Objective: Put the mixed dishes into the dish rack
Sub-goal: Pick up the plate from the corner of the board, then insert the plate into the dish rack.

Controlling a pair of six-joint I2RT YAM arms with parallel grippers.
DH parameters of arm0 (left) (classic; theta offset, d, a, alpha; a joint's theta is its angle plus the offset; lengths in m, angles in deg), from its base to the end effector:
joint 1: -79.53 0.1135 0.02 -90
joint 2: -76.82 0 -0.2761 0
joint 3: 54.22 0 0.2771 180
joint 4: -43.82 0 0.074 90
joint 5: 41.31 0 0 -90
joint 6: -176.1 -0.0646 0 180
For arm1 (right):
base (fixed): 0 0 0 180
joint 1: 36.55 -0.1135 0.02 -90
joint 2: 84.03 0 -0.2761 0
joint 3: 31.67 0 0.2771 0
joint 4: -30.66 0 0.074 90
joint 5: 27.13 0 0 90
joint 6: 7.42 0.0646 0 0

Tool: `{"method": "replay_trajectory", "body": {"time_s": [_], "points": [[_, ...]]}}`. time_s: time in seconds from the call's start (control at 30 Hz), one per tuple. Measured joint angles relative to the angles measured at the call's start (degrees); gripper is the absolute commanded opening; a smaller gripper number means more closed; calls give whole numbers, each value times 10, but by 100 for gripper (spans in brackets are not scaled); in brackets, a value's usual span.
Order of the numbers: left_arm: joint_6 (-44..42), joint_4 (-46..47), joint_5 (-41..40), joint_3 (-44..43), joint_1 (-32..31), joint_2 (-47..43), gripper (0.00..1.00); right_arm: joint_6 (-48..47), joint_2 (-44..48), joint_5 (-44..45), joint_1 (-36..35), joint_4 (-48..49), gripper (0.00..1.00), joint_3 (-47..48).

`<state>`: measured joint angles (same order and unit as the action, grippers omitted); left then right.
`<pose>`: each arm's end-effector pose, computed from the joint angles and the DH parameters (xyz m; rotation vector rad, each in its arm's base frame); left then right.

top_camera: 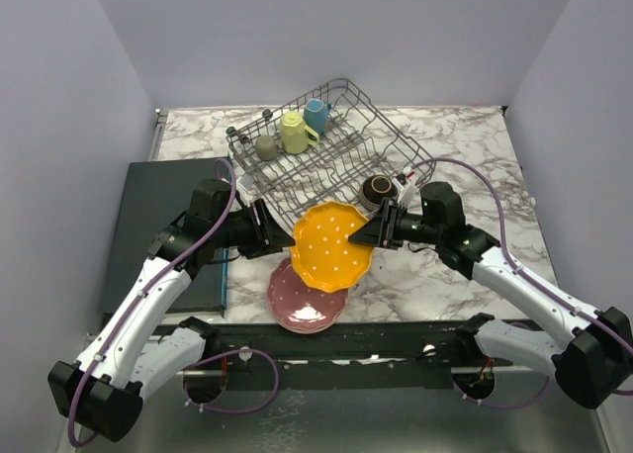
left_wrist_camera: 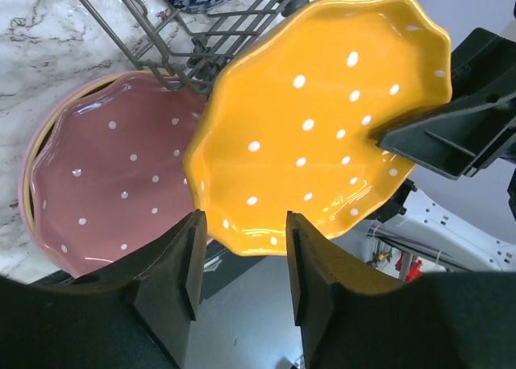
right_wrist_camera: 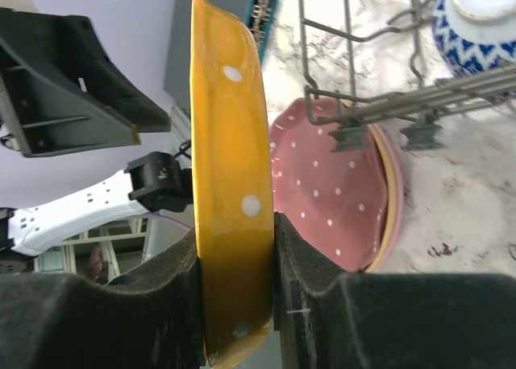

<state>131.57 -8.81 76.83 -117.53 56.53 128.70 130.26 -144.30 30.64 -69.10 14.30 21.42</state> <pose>0.1903 -0.1139 0.2994 -0.2050 2.4678 -1.1377 0.2141 0.1775 0.2672 -0.1223 2.2200 1.4048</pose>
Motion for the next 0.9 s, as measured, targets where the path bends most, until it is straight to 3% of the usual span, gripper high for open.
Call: {"method": "replay_trajectory", "body": {"time_s": [0.57,0.9], "points": [[-42,-11,-59,-12,0,16,54,-57,5,103,0,-118,1,87],[-77,-16,-96,-12,0,16,54,-118,-37,198,0,-198,1,215]]}}
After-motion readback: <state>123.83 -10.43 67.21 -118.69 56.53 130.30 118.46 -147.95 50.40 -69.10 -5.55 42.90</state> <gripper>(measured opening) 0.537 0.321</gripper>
